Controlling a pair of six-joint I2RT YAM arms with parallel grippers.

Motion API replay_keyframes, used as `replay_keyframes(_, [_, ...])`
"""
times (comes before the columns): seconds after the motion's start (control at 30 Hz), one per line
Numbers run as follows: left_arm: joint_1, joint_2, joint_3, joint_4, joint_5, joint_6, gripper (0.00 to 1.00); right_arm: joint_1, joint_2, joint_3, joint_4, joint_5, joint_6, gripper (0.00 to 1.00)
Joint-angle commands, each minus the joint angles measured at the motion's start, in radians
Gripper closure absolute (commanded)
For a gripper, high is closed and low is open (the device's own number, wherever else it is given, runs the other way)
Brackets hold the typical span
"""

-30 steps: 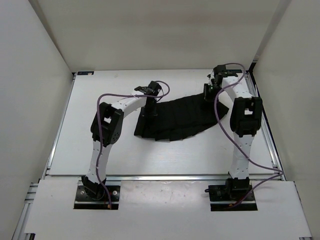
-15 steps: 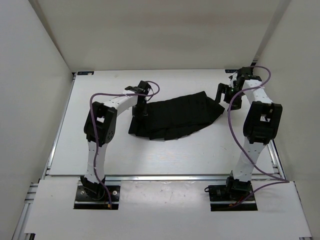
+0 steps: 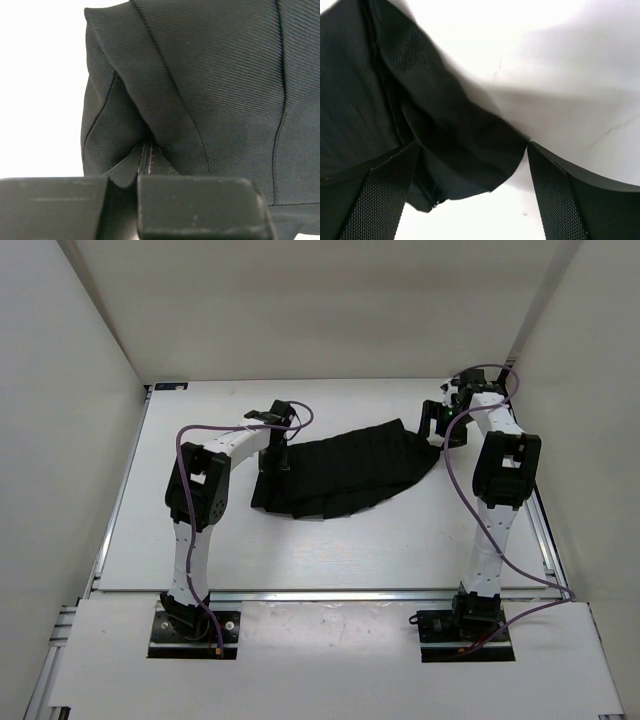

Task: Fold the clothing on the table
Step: Fold the skirt

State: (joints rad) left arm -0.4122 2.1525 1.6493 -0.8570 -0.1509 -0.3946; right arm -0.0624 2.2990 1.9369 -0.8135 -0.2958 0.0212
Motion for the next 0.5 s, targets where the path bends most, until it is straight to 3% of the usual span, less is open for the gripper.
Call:
replay_keyframes(0.0, [0.010, -0.039, 0.012, -0.014, -0.033, 0.016, 1.00, 0.001, 0.031, 0.131, -0.010, -0.023, -0.047, 0.06])
replay_keyframes(0.23, [0.019, -0.025, 0.029, -0.027, -0.053, 0.023, 1.00, 0.004, -0.021, 0.134, -0.023, 0.024, -0.066, 0.06])
replay_keyframes(0.47, [0.012, -0.025, 0.024, -0.039, -0.047, 0.011, 1.00, -0.028, 0.039, 0.138, -0.003, -0.120, -0.073, 0.06])
